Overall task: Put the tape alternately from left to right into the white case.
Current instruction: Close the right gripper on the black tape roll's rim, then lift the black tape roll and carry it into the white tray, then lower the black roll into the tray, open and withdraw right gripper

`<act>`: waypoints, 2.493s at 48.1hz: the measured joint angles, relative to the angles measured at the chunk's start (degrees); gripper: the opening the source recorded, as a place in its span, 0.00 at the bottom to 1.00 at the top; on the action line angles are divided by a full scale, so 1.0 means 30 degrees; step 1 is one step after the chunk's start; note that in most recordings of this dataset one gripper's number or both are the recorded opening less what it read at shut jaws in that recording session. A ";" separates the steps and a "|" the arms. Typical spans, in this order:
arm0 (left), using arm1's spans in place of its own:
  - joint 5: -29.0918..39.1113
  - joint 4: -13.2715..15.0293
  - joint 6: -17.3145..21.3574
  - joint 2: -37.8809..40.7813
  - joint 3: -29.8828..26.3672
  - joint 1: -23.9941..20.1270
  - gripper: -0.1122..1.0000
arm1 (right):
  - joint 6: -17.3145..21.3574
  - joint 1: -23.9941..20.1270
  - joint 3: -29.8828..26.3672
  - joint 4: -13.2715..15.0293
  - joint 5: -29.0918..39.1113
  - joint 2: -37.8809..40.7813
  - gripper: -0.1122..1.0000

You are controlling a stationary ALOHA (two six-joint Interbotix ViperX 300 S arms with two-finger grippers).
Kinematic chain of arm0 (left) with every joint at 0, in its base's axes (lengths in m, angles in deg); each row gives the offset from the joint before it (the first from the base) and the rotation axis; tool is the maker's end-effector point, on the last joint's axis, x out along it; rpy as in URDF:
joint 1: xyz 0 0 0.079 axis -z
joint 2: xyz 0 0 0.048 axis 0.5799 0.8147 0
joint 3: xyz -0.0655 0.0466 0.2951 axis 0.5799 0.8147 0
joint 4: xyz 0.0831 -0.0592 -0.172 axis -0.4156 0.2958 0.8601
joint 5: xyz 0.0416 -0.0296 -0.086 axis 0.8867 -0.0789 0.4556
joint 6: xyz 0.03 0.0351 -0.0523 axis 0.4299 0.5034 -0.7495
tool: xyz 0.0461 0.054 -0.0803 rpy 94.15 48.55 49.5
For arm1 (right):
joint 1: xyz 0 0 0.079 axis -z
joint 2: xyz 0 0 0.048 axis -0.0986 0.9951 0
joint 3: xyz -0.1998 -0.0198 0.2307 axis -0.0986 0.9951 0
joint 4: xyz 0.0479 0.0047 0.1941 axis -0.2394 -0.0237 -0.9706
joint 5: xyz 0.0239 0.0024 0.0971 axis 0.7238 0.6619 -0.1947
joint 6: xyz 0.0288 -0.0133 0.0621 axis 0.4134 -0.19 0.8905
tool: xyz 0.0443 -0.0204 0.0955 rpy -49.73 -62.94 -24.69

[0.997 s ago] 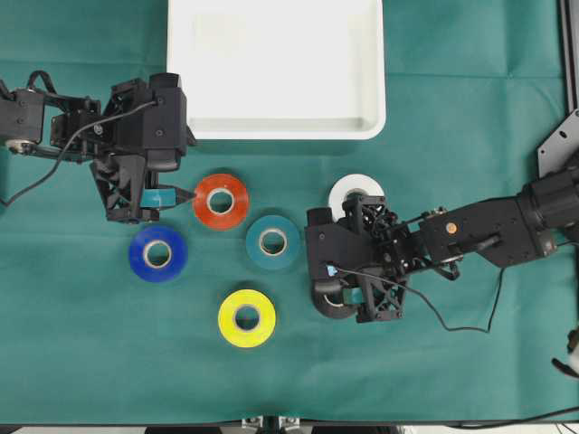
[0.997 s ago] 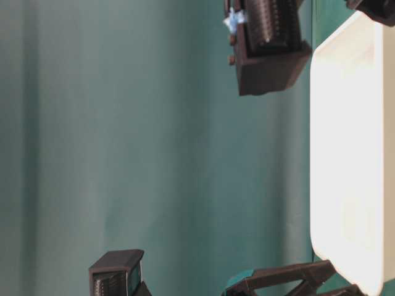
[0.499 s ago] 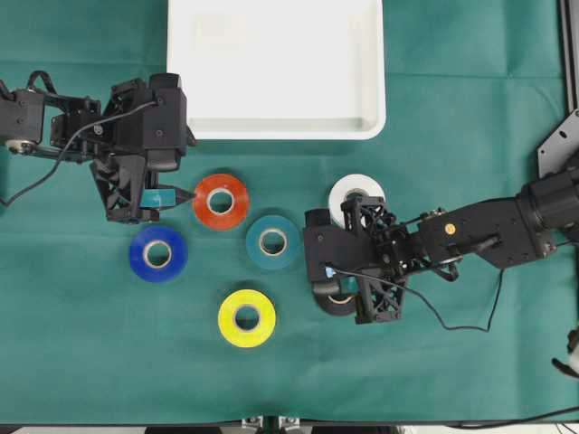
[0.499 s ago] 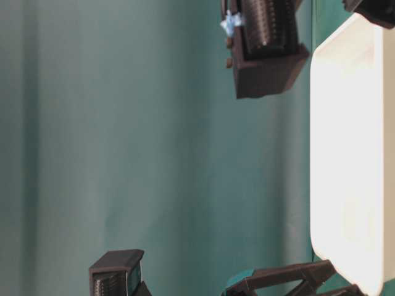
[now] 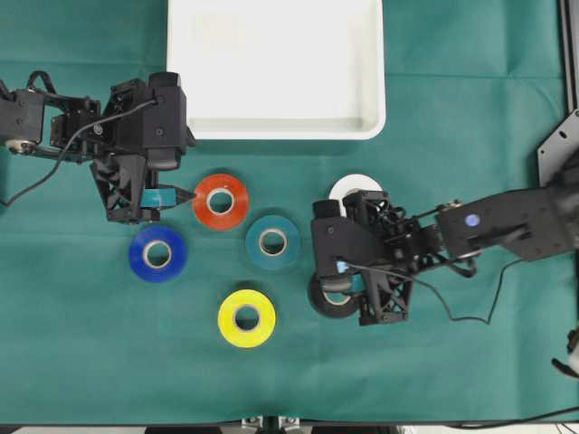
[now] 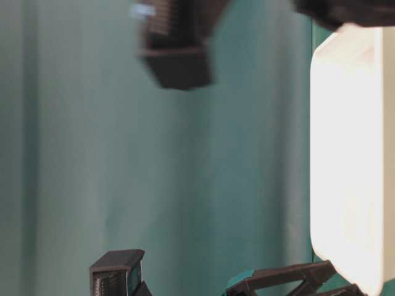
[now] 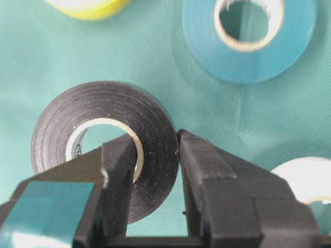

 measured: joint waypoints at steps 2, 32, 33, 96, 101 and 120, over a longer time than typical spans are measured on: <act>0.0000 0.0000 0.0000 -0.0029 -0.0029 0.0000 0.60 | 0.0000 0.0000 0.0000 0.0059 0.0117 -0.0322 0.35; 0.0000 0.0029 0.0000 0.0000 0.0000 0.0000 0.61 | -0.0059 0.1758 -0.0293 0.1992 0.1113 -0.1348 0.35; 0.0000 0.0000 0.0000 -0.0029 -0.0029 0.0000 0.61 | -0.0059 0.1934 -0.0352 0.2109 0.1113 -0.1348 0.35; -0.0088 0.0029 -0.0029 0.0000 -0.0029 0.0000 0.61 | -0.0205 1.0781 -0.2373 0.7207 -0.3047 0.2930 0.35; -0.0088 0.0029 -0.0029 0.0000 -0.0029 0.0000 0.61 | -0.0176 1.0781 -0.2373 0.7236 -0.3105 0.3105 0.35; -0.0088 0.0029 -0.0029 0.0000 0.0000 0.0000 0.61 | -0.0146 1.0811 -0.2402 0.7236 -0.3105 0.3135 0.35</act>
